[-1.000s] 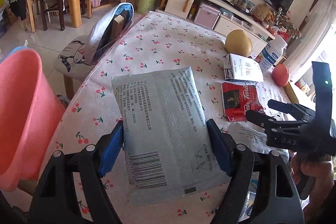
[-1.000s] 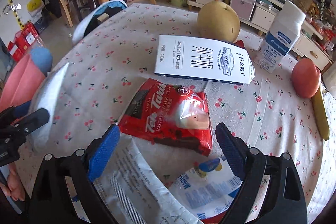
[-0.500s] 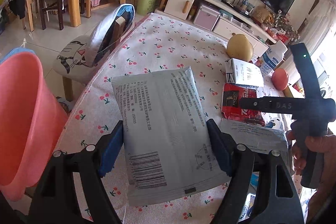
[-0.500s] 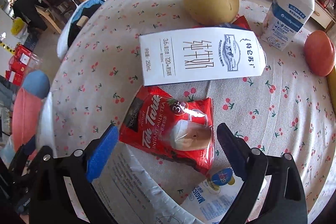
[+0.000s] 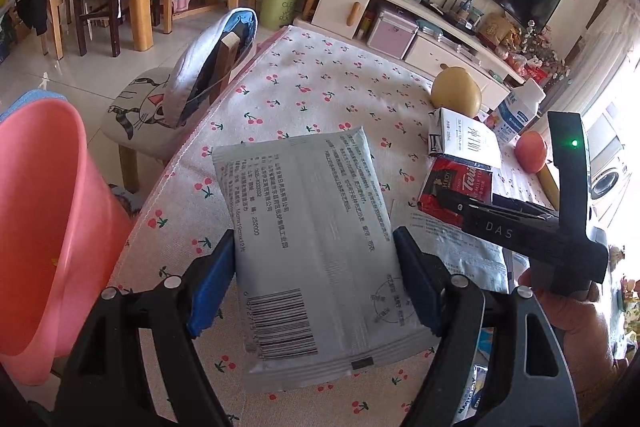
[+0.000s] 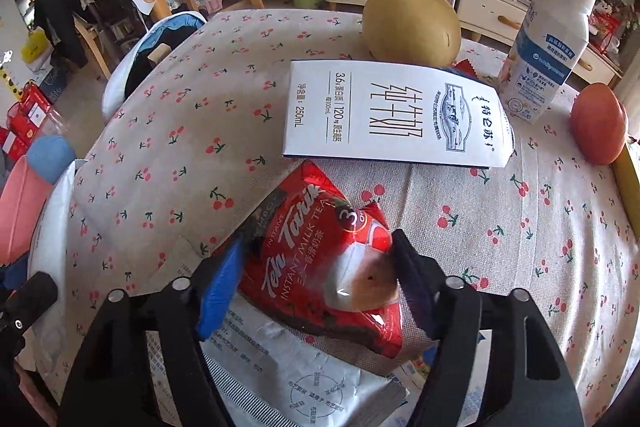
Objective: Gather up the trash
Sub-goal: 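Grasp the red Teh Tarik packet with the right tool, then drop the white packet into the bucket with the left tool while the right drops the red packet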
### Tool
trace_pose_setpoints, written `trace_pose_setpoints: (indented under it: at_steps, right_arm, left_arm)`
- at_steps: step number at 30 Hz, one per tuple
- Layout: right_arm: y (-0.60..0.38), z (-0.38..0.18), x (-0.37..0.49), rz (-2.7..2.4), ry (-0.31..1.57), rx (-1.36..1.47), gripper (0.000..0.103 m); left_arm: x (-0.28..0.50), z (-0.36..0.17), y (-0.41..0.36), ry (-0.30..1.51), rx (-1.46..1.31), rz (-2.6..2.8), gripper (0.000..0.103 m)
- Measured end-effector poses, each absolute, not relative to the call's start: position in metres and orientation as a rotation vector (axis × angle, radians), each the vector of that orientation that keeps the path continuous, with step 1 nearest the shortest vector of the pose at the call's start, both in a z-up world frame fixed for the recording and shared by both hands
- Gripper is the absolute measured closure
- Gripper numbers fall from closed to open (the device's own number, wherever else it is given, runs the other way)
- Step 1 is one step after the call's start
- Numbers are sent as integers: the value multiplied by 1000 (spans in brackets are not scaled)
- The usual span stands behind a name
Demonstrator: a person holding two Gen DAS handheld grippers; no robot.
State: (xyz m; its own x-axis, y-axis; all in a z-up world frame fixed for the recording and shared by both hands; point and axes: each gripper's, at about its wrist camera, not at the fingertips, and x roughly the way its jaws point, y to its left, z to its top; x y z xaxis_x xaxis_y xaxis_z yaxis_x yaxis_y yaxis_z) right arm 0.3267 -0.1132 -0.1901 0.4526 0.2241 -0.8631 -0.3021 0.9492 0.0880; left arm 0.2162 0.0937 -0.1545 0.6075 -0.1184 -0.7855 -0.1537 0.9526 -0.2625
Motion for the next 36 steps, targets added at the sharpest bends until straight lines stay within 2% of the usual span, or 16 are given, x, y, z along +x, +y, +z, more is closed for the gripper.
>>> trace_pose_setpoints:
  at_steps: [7, 13, 27, 36]
  right_arm:
    - [-117, -178, 303, 318, 967, -91, 55]
    - [-119, -166, 283, 296, 892, -91, 63]
    - [-128, -115, 242, 244, 753, -30, 64]
    - [-67, -71, 211, 409, 690, 7, 64]
  left_arm:
    - [214, -154, 95, 921, -326, 12, 25]
    - [211, -152, 99, 905, -329, 2, 25]
    - [194, -129, 110, 809, -310, -18, 25]
    - [169, -113, 153, 735, -349, 99, 25]
